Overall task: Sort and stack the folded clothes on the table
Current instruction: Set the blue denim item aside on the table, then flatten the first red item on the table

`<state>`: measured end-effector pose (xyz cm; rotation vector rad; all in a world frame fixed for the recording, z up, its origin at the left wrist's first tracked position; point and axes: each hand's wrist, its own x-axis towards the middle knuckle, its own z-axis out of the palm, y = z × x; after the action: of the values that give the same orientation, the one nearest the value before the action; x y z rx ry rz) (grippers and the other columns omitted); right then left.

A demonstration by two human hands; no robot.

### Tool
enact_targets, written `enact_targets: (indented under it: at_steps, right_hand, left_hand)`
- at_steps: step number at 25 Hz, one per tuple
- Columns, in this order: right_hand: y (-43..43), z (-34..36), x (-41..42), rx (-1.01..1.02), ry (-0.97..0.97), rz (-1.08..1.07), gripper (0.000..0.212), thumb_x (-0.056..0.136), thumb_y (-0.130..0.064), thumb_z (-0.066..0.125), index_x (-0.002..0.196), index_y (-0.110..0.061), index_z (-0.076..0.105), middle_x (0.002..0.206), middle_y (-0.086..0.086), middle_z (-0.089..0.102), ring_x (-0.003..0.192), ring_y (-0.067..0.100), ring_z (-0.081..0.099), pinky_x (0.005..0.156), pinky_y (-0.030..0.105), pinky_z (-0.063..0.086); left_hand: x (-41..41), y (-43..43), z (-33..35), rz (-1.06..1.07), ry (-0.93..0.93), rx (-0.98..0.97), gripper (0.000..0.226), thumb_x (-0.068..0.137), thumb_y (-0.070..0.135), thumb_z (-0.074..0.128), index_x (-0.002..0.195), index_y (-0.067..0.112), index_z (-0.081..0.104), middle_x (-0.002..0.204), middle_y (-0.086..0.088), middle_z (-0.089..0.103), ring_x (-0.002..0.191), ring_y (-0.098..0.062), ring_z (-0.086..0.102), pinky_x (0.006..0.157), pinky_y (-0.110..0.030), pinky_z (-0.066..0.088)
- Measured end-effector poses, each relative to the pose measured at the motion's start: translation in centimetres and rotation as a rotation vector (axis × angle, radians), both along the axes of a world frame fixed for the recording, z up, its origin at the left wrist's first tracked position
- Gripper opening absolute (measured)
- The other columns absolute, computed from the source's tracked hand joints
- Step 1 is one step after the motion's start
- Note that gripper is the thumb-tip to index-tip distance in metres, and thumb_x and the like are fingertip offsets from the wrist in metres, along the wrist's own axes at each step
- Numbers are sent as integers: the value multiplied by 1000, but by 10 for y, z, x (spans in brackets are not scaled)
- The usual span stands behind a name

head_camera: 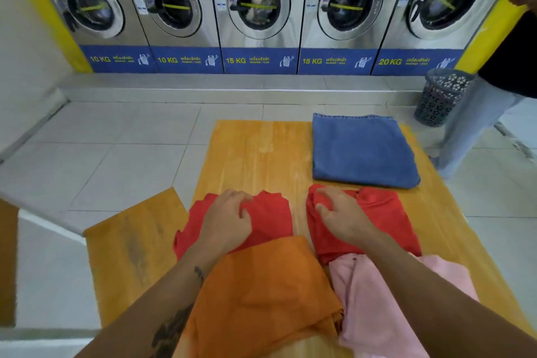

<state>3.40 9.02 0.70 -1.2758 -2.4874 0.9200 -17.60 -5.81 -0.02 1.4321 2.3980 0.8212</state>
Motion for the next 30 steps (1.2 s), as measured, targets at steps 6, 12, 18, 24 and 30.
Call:
enact_targets:
  at_steps: [6, 12, 18, 24, 30]
  right_hand:
    - [-54, 1, -40, -151, -38, -33, 51, 93, -22, 55, 143, -11, 46, 139, 15, 56, 128, 30, 52, 105, 40, 43]
    - [-61, -6, -76, -319, -140, -146, 63, 86, -28, 55, 145, -17, 36, 120, 11, 62, 106, 30, 62, 90, 39, 52]
    - [-57, -13, -95, -421, -108, -323, 65, 83, -21, 60, 143, -13, 36, 108, 2, 51, 98, 22, 52, 85, 33, 45]
    - [-52, -15, -102, -429, -50, -279, 73, 81, -6, 59, 147, -15, 29, 111, 1, 55, 102, 21, 58, 81, 31, 49]
    - [-28, -11, -127, -310, 121, -190, 73, 80, -11, 59, 145, -26, 30, 99, -8, 62, 86, 14, 65, 82, 38, 56]
  left_hand:
    - [-37, -52, -14, 170, 103, -254, 56, 89, 32, 47, 144, 28, 41, 149, -8, 34, 134, -32, 36, 109, -51, 35]
    - [-52, -68, -35, 98, -78, -503, 63, 98, 46, 34, 153, 45, 4, 152, -16, 30, 133, -38, 35, 110, -49, 34]
    - [-56, -56, -30, 82, -216, -380, 71, 95, 30, 50, 154, 38, 12, 150, -9, 36, 135, -32, 35, 110, -45, 35]
    - [-60, -46, -33, 179, -508, -100, 68, 89, 1, 52, 145, 38, 42, 152, -1, 40, 132, -22, 46, 110, -39, 43]
    - [-64, -7, -24, 282, -549, 101, 59, 88, 4, 57, 132, 42, 56, 127, 10, 59, 96, 0, 56, 102, -30, 48]
